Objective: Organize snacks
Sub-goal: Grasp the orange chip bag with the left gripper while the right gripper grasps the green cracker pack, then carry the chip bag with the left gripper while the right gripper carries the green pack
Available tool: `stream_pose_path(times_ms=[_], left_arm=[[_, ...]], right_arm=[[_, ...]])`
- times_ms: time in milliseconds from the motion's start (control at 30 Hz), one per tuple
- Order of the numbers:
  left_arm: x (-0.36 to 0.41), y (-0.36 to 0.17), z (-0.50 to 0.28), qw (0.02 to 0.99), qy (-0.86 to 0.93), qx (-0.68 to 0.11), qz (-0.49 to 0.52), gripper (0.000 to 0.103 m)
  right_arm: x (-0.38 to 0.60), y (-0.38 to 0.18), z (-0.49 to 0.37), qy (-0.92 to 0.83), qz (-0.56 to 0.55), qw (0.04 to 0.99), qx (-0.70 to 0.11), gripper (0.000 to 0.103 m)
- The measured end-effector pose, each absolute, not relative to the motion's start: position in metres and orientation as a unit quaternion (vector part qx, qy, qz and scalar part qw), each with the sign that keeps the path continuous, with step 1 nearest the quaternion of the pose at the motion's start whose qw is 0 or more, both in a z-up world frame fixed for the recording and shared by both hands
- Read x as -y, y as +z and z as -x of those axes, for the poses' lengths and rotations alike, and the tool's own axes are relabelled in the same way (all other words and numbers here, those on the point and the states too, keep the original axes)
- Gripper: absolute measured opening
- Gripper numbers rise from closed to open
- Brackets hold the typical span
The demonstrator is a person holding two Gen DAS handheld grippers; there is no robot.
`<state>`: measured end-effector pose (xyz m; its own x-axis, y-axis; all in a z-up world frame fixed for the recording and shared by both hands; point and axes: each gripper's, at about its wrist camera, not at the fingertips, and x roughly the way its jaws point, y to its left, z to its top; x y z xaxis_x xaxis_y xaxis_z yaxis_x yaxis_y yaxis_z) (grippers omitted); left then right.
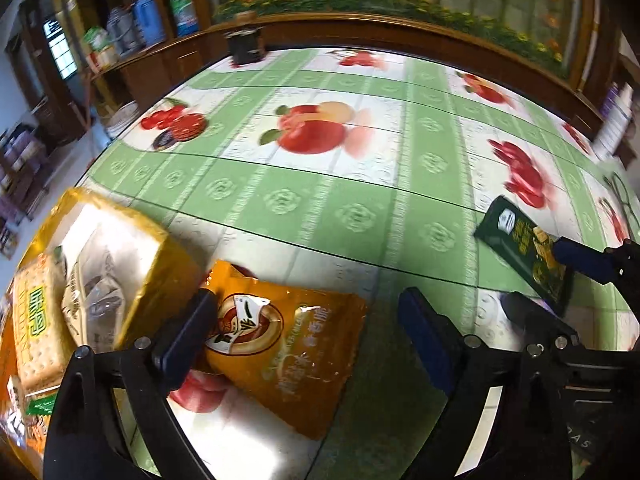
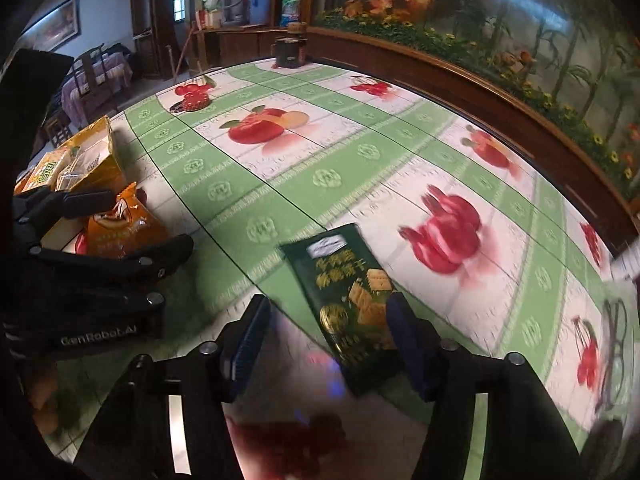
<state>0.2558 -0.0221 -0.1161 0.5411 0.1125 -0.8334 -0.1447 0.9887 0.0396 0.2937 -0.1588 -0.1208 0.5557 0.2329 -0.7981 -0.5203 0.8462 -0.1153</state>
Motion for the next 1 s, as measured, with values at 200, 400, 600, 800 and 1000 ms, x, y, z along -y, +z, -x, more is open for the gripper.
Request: stream_pose_path(times_ms=[200, 400, 600, 800, 1000], left_arm=[[0.052, -0.111, -0.235, 0.870, -0.028, -0.491, -0.015, 0.078], [0.028, -0.104, -0.229, 0.877, -0.008, -0.478, 0.038, 0.069], [0.029, -0.104, -0.245, 0.877, -0.019, -0.480, 0.023, 0.069], [0.040, -0.112, -0.244, 0.885, -0.006, -0.464, -0.036, 0.072], [0.011, -0.110, -0.240, 0.892, -0.033, -0.450, 0.006, 0.038]], right_arm=[[0.182, -0.118, -0.262, 0.208, 0.156, 0.865, -0.428, 0.062], [0.200, -0.109, -0.248, 0.198, 0.113, 0.882, -0.413, 0.062], [0.229, -0.112, -0.269, 0.103, -0.049, 0.888, -0.446, 0.080], [0.204, -0.123, -0.282, 0.036, -0.010, 0.896, -0.443, 0.076], [0.212, -0.119, -0.276, 0.040, -0.009, 0.903, -0.428, 0.046]])
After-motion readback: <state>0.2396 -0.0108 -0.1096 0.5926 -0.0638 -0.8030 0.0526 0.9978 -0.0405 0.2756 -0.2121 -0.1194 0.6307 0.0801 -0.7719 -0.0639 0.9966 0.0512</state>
